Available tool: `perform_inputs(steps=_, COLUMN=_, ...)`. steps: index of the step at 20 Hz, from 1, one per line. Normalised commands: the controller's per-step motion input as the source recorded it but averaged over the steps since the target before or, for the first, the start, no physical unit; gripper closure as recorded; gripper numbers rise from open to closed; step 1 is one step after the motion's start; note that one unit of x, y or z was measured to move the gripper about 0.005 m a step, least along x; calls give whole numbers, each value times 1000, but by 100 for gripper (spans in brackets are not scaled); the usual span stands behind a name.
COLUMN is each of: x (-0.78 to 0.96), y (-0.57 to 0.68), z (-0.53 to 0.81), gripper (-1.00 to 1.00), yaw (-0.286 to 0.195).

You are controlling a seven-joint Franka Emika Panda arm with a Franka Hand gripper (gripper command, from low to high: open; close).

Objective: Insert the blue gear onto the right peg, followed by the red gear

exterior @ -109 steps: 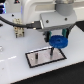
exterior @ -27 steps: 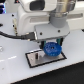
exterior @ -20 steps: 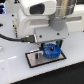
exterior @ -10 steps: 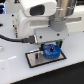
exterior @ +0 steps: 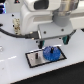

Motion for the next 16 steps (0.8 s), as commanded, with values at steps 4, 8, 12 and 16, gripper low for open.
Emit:
perform_inputs(steps=4, x=-512, y=292, z=104, gripper=-100, yaw=0)
perform_inputs(steps=8, x=-824, y=96, z=29, gripper=-100, yaw=0)
perform_inputs(steps=12, x=-800, y=122, z=2, gripper=-100, yaw=0)
perform_inputs(steps=16, x=-691, y=279, z=7, gripper=-100, yaw=0)
